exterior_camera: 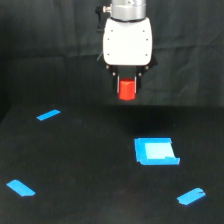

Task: Pick up the red object from the table

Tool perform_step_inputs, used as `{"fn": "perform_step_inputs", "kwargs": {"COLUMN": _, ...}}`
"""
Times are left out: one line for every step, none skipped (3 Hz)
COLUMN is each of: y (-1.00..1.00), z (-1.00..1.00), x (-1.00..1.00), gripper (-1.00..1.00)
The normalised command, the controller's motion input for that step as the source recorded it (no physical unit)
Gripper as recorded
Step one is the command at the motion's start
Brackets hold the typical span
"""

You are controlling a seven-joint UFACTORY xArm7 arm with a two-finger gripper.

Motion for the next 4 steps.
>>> {"fn": "perform_step_inputs", "kwargs": {"y": -0.17, "z": 0.13, "x": -0.06, "gripper": -1.00}}
{"fn": "perform_step_inputs", "kwargs": {"y": -0.18, "z": 0.15, "x": -0.07, "gripper": -1.00}}
{"fn": "perform_step_inputs", "kwargs": {"y": -0.18, "z": 0.17, "x": -0.08, "gripper": -1.00}}
{"fn": "perform_step_inputs", "kwargs": {"y": -0.15, "z": 0.19, "x": -0.08, "gripper": -1.00}}
